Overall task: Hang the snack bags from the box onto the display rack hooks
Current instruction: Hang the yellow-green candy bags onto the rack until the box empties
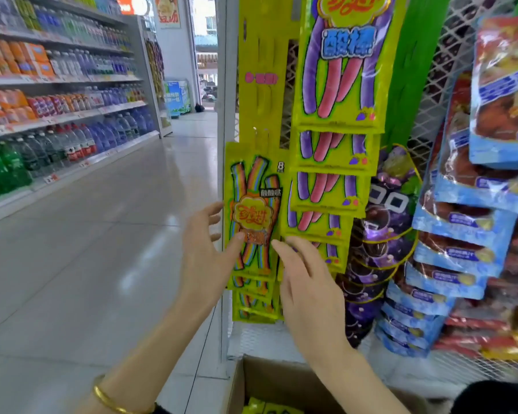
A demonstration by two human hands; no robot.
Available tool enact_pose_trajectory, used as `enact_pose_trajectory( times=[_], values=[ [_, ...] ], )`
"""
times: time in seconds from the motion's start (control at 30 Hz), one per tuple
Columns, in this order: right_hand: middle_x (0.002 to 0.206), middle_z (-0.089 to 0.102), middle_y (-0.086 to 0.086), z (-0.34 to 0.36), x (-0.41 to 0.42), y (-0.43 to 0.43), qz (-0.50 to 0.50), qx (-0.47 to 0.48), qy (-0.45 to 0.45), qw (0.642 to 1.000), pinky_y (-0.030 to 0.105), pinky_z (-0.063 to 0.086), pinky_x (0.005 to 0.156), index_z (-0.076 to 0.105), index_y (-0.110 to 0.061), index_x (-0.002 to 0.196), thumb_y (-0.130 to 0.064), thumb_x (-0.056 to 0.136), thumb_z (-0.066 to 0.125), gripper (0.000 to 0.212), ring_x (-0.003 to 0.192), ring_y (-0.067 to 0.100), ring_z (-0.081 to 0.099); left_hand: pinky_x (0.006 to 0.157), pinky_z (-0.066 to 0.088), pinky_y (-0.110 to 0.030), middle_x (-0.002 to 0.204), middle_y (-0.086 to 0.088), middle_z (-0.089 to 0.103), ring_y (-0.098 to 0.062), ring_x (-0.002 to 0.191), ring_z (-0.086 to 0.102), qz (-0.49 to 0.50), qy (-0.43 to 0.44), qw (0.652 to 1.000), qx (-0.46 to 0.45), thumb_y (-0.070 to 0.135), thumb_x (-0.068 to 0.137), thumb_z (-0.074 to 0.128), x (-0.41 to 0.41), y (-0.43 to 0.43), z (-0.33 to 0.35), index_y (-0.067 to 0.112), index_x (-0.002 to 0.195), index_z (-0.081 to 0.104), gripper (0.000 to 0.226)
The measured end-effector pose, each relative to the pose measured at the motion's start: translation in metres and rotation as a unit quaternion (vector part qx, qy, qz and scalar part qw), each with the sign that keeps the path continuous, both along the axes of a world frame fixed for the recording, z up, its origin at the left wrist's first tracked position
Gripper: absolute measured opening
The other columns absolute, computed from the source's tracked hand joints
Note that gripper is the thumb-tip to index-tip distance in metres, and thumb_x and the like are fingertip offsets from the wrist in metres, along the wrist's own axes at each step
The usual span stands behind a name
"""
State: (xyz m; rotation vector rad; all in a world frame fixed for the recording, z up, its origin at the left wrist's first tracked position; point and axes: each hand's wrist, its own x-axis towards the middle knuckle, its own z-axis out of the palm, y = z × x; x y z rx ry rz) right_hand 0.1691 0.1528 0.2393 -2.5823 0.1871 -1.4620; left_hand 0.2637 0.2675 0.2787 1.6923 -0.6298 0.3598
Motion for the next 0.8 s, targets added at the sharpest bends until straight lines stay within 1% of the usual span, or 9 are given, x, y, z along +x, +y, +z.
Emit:
enact_pose_trajectory(
  times=[0.1,0.17,0.3,0.37,0.5,0.57,0.6,0.7,0.8],
  values=[
    [0.116,0.058,0.006,-0.070,-0.009,-0.008,0.020,0.057,0.130,0.990,0.028,0.053,0.053,0.056,-0.016,0.117,0.003,0.070,0.070,0.053,0.085,0.022,0.066,0.081,0.045,-0.013,0.112,0.014,0.046,0.002,0.105,0.050,-0.045,0.029,0.997,0.058,0.007,0.083,0.065,-0.022,0.001,-0.069,0.042,0.109,0.043,0.048],
    [0.119,0.054,0.005,-0.130,-0.016,-0.014,0.033,0.114,0.268,0.956,0.033,0.052,0.059,0.056,-0.015,0.119,0.002,0.078,0.063,0.045,0.091,0.025,0.063,0.081,0.046,-0.015,0.113,0.009,0.046,0.001,0.102,0.051,-0.078,0.083,0.983,0.141,0.007,0.084,0.064,-0.030,0.004,-0.118,0.037,0.110,0.045,0.043],
    [0.127,0.050,0.008,-0.257,-0.035,-0.024,0.031,0.274,0.480,0.833,0.041,0.048,0.087,0.052,-0.016,0.126,-0.007,0.089,0.051,0.038,0.107,0.027,0.059,0.076,0.042,-0.014,0.123,0.002,0.048,-0.007,0.098,0.053,-0.142,0.174,0.929,0.293,0.009,0.086,0.061,-0.032,0.012,-0.191,0.021,0.123,0.049,0.041],
    [0.125,0.053,0.013,-0.305,-0.044,-0.019,0.022,0.350,0.543,0.763,0.039,0.044,0.093,0.051,-0.010,0.126,-0.009,0.090,0.051,0.036,0.108,0.029,0.057,0.079,0.039,-0.016,0.122,-0.002,0.050,-0.011,0.101,0.054,-0.154,0.204,0.903,0.346,0.010,0.086,0.061,-0.028,0.013,-0.208,0.017,0.126,0.049,0.042],
    [0.130,0.051,0.015,-0.366,-0.054,-0.004,-0.053,0.594,0.520,0.611,0.032,0.049,0.080,0.039,-0.006,0.137,-0.005,0.089,0.057,0.051,0.100,0.025,0.056,0.071,0.041,-0.012,0.119,-0.007,0.048,-0.017,0.097,0.059,-0.157,0.228,0.888,0.368,0.010,0.085,0.061,-0.017,0.013,-0.219,0.017,0.119,0.054,0.036],
    [0.133,0.049,0.016,-0.387,-0.053,0.001,-0.080,0.656,0.499,0.560,0.024,0.045,0.072,0.031,-0.011,0.143,-0.005,0.090,0.057,0.060,0.093,0.020,0.054,0.071,0.042,-0.014,0.119,-0.006,0.049,-0.016,0.094,0.060,-0.155,0.241,0.882,0.373,0.011,0.086,0.060,-0.014,0.016,-0.220,0.019,0.118,0.054,0.033],
    [0.135,0.048,0.015,-0.393,-0.050,0.004,-0.088,0.677,0.489,0.543,0.026,0.045,0.078,0.029,-0.013,0.144,-0.005,0.090,0.055,0.060,0.099,0.021,0.054,0.074,0.044,-0.017,0.119,-0.005,0.050,-0.014,0.094,0.060,-0.155,0.247,0.879,0.377,0.013,0.087,0.059,-0.013,0.017,-0.221,0.020,0.118,0.054,0.033],
    [0.132,0.052,0.011,-0.406,-0.039,0.010,-0.100,0.715,0.441,0.533,0.033,0.044,0.097,0.045,-0.017,0.134,-0.004,0.089,0.056,0.048,0.115,0.025,0.052,0.073,0.045,-0.012,0.122,-0.002,0.050,-0.007,0.091,0.061,-0.158,0.261,0.876,0.373,0.015,0.087,0.058,-0.009,0.020,-0.222,0.023,0.116,0.055,0.030],
    [0.127,0.056,0.009,-0.408,-0.029,0.017,-0.111,0.732,0.398,0.542,0.035,0.046,0.097,0.058,-0.019,0.120,-0.002,0.087,0.057,0.037,0.112,0.023,0.054,0.065,0.039,-0.001,0.121,0.002,0.051,-0.003,0.090,0.060,-0.147,0.269,0.880,0.362,0.015,0.088,0.058,-0.005,0.021,-0.222,0.022,0.115,0.056,0.028]
  ],
)
